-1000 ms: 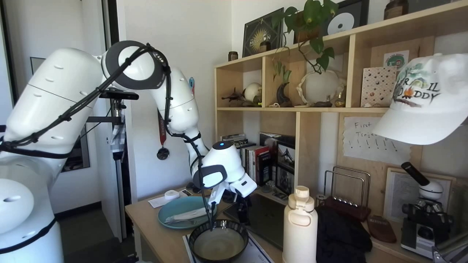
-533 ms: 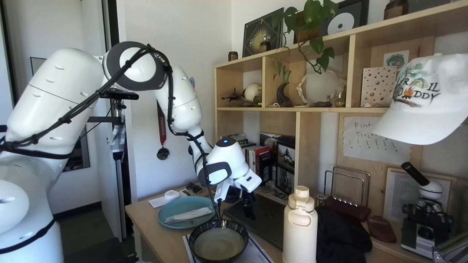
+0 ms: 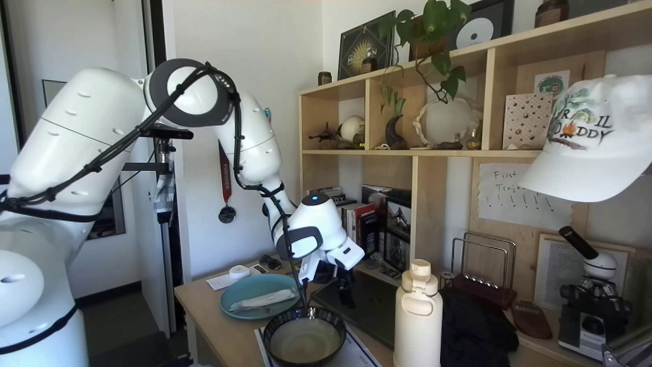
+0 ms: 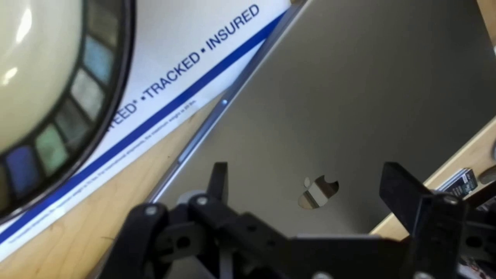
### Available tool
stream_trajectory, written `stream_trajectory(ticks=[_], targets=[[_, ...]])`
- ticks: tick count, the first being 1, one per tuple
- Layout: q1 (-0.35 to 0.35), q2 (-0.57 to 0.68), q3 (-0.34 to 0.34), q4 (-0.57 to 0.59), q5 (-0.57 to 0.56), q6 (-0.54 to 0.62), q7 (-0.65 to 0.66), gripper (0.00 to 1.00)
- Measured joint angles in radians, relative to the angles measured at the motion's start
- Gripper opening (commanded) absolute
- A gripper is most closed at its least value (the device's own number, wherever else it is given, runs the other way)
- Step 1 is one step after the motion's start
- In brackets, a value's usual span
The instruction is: Put the bowl on the paper and then open the laptop
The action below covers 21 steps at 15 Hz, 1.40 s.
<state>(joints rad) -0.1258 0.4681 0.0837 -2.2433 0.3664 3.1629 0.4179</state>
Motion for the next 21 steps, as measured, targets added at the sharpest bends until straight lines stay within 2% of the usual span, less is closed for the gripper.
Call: stream_trajectory(ticks=[3,6,17,21], targets=[[0.052,0.0,-0.061,0.0,0.0,-0.029,0.001,1.0],[0.072,0.0,-0.08,0.0,0.008,-0.057,0.002,1.0],[0.066,0.029,-0.069,0.003,0.062,-0.059,0.021,1.0],[0.005,0.052,0.005,0.003,0.091,0.022,0.021,1.0]])
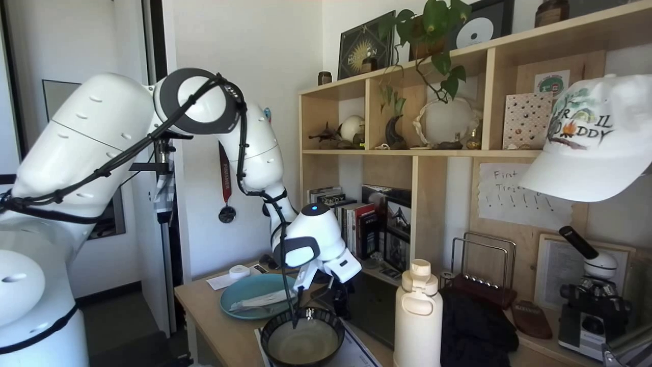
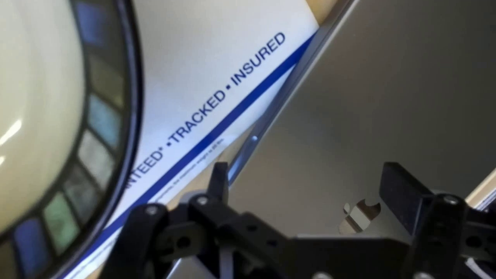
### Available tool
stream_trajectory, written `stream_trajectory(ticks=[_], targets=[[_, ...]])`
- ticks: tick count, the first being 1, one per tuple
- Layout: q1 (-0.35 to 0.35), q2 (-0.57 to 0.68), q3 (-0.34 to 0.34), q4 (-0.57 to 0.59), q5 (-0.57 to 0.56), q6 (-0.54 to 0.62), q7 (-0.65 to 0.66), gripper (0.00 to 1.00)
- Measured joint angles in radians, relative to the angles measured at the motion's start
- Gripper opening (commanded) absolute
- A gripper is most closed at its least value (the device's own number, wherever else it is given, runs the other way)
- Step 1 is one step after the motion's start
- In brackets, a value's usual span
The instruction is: Put the bowl on the paper and then open the laptop
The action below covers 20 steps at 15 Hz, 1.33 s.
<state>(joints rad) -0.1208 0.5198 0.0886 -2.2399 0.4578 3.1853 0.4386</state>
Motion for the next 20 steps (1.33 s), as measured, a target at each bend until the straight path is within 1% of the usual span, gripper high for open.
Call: stream_trajectory(ticks=[5,9,11,15,17,20], targets=[[-0.099,0.041,0.106,0.001,-0.001,0.135,0.0,1.0],[-0.147,0.07,0.159,0.008,-0.009,0.22,0.0,1.0],[-0.16,0.081,0.168,0.015,-0.009,0.223,0.0,1.0],[-0.166,0.086,0.164,0.023,-0.004,0.205,0.0,1.0],[-0.166,0.083,0.153,0.031,-0.003,0.169,0.0,1.0],[-0.158,0.065,0.124,0.045,-0.003,0.077,0.0,1.0]])
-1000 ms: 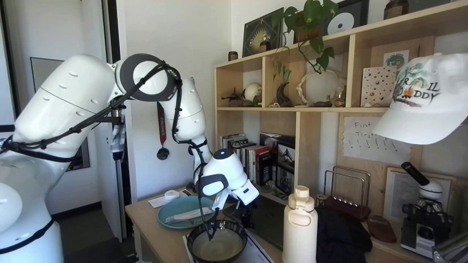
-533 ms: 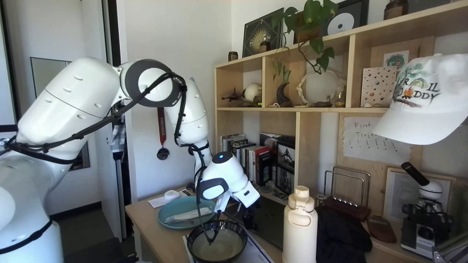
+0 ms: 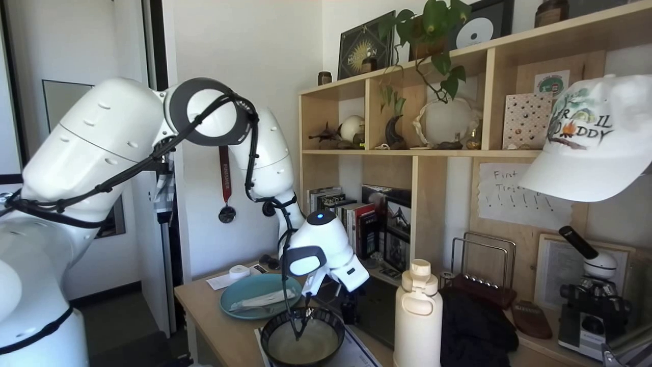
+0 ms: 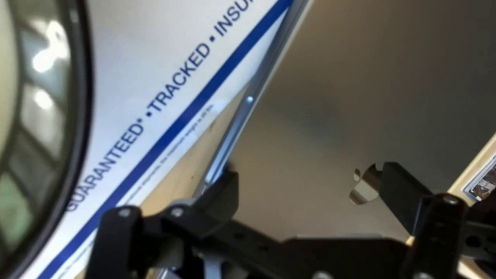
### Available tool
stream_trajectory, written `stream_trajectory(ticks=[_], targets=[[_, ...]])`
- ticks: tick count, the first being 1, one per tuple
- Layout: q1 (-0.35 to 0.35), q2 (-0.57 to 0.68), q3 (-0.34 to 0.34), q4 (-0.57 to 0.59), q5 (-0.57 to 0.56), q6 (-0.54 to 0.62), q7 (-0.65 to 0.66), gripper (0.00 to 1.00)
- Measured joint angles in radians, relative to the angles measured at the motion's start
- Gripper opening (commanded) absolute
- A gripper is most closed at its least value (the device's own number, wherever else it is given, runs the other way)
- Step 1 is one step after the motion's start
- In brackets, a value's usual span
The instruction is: Put the bowl on the paper and then open the laptop
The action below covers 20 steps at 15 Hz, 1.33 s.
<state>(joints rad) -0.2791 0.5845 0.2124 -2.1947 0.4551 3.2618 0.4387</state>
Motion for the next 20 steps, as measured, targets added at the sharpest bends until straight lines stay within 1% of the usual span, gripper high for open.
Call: stream_trajectory(ticks=[4,8,16,20], targets=[[0.026,-0.029,-0.052,0.031,0.0,-0.142,0.0,1.0],[0.07,-0.039,-0.108,0.061,0.003,-0.231,0.0,1.0],[0.109,-0.04,-0.159,0.094,0.007,-0.331,0.001,1.0],[0.133,-0.041,-0.18,0.096,0.009,-0.345,0.006,1.0]])
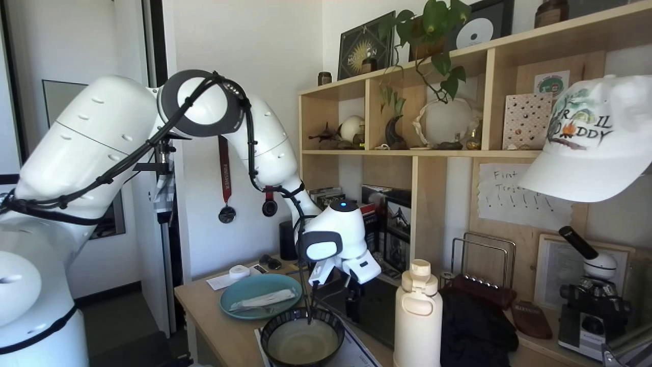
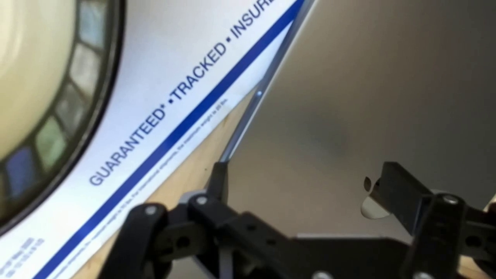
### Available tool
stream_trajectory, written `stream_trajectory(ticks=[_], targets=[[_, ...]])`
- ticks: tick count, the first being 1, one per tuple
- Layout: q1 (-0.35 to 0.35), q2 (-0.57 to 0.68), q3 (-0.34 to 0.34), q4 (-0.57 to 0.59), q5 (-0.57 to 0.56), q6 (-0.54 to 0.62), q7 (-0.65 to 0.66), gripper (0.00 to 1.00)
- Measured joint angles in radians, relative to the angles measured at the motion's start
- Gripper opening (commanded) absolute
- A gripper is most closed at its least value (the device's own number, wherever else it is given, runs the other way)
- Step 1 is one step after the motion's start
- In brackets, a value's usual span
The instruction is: Put the bowl on the paper and then open the laptop
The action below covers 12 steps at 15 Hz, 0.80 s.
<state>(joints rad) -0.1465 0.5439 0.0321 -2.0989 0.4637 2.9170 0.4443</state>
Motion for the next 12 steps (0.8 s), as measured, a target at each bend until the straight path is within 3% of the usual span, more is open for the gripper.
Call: stream_trajectory(ticks=[12], targets=[[0.022,0.0,-0.006,0.023,0.027,-0.083,0.061,1.0]])
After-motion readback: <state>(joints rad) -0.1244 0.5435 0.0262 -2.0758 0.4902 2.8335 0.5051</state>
